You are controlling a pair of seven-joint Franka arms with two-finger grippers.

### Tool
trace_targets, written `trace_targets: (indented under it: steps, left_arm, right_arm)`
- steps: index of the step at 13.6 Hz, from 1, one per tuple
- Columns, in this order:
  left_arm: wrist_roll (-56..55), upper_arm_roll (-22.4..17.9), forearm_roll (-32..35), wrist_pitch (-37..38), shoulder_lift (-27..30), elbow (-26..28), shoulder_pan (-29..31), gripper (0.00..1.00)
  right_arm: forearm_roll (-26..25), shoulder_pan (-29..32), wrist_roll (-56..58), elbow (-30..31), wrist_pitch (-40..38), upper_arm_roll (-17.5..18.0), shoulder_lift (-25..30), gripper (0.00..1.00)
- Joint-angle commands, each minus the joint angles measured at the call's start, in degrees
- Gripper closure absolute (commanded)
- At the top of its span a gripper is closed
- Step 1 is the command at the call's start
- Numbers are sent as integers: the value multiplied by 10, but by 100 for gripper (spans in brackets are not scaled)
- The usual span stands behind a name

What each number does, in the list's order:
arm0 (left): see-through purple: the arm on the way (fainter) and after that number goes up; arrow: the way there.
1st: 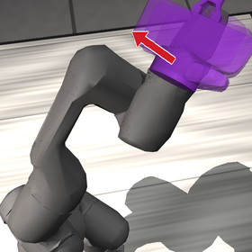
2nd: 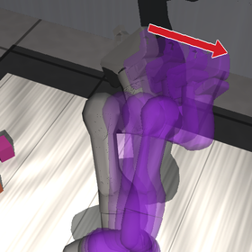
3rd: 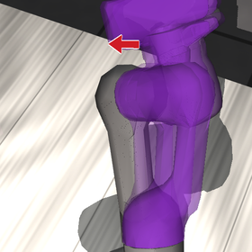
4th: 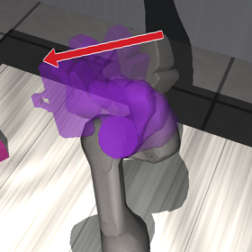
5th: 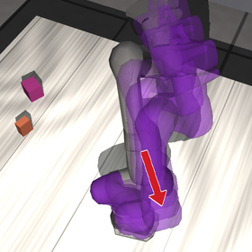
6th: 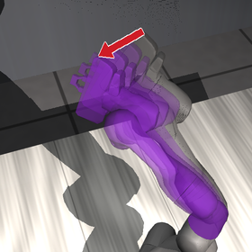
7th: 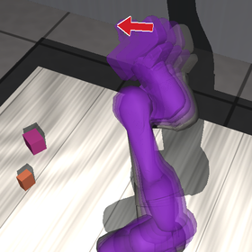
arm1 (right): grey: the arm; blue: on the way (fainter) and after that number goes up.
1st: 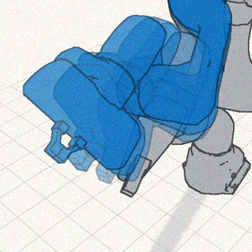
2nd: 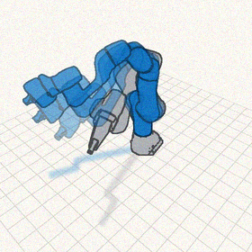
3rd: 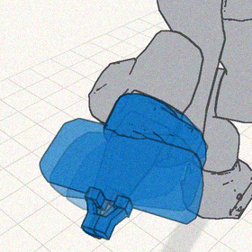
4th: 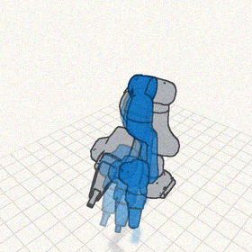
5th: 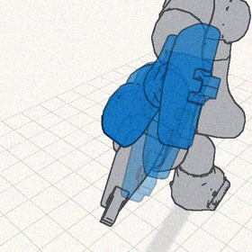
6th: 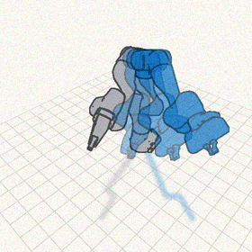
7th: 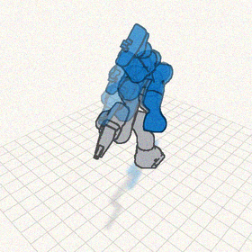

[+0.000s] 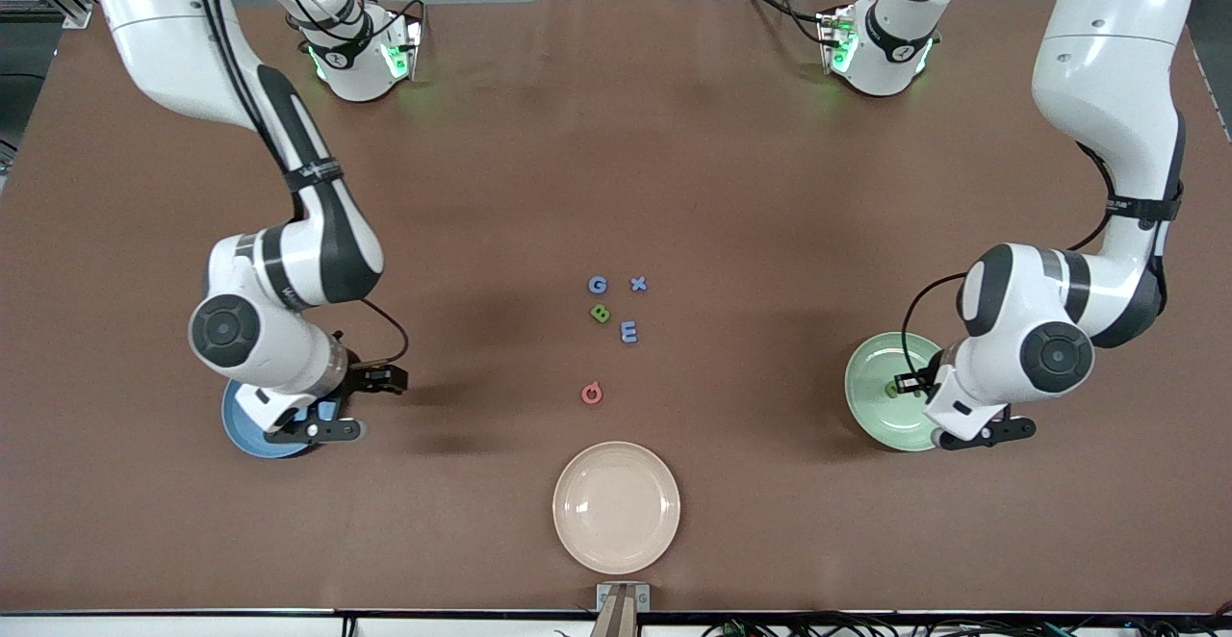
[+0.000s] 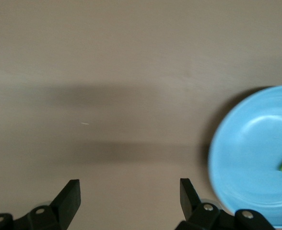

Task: Sort uppercase to blue plate, lowercase to green plate
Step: 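Place the green d on the green plate while the right gripper releases N, then grasp the pink Q with the right gripper while the left gripper reaches the m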

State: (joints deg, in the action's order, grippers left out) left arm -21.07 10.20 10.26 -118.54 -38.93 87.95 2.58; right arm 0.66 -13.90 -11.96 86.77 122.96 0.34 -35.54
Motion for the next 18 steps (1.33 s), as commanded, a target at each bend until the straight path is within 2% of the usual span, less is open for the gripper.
trace_targets:
  steps: [1,3,4,5,9,12,14,18]
  left_arm:
    - [-3,3,5,-12,-7,4,2,74]
    - [-4,2,9,-12,-10,3,13,25]
    - [-1,2,10,-12,-9,3,17,10]
    - [-1,3,10,-9,-5,4,18,4]
    - [-34,30,0,17,21,2,-10,3]
    - [-113,100,0,27,25,4,-12,5]
    - [-142,132,0,26,21,4,-22,7]
    - [-218,138,-1,24,17,3,-89,19]
  right_arm:
    - [-12,-58,-80,-33,33,-3,-24,8]
    - [-11,-85,-97,-33,87,-3,-38,8]
    - [-11,-104,-97,-33,111,-3,-47,8]
    - [-10,-118,-97,-34,132,-3,-54,8]
    - [-12,-172,-150,-83,156,-4,-105,8]
    - [-13,-192,-170,-143,160,-5,-158,8]
    - [-13,-200,-171,-161,171,-6,-178,9]
    - [-14,-206,-170,-162,223,-6,-209,10]
